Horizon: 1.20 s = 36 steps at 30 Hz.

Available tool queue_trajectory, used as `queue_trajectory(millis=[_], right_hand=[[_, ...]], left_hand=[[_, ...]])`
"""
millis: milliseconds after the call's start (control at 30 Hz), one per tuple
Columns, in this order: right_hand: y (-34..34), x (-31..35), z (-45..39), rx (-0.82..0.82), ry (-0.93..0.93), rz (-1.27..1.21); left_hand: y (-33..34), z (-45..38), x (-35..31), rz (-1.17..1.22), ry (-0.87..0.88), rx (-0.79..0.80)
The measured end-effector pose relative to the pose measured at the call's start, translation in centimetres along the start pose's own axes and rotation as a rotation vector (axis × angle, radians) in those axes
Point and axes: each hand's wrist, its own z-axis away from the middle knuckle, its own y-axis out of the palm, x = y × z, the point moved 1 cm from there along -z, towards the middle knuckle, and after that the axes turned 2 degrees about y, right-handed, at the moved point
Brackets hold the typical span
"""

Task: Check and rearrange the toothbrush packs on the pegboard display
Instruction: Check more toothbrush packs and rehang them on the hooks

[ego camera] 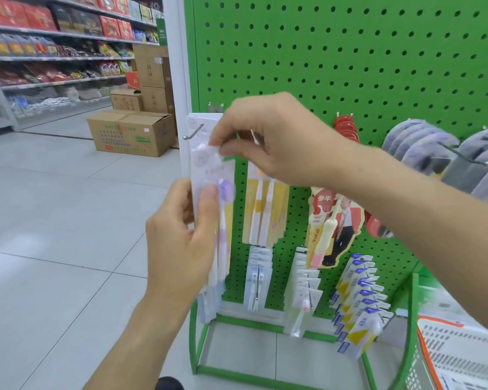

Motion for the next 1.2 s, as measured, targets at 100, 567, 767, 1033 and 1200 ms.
queue_trajectory(millis=[100,567,767,1033,1200], right_hand=[[3.3,1.3,4.2,0.069,0.003,0.026],[20.9,2.6,24.4,-0.142,0.942,-0.598],[22.8,0.8,27.4,0.058,1.317,-0.930],[22.2,-0.3,26.9,0.102,1.258,-0.858],[21.5,-0.2,27.2,0.161,1.217,-0.905]], left_hand=[[-1.0,3.9,1.8,0.102,-0.161,0.116],[2.8,10.9,12.7,-0.128,-0.486,0.919],[5.8,12.4,16.6,-0.166,-0.705,0.957],[7.8,11.7,15.4,-0.097,-0.927,0.775],[7.4,11.9,14.9,-0.147,-0.840,0.733]])
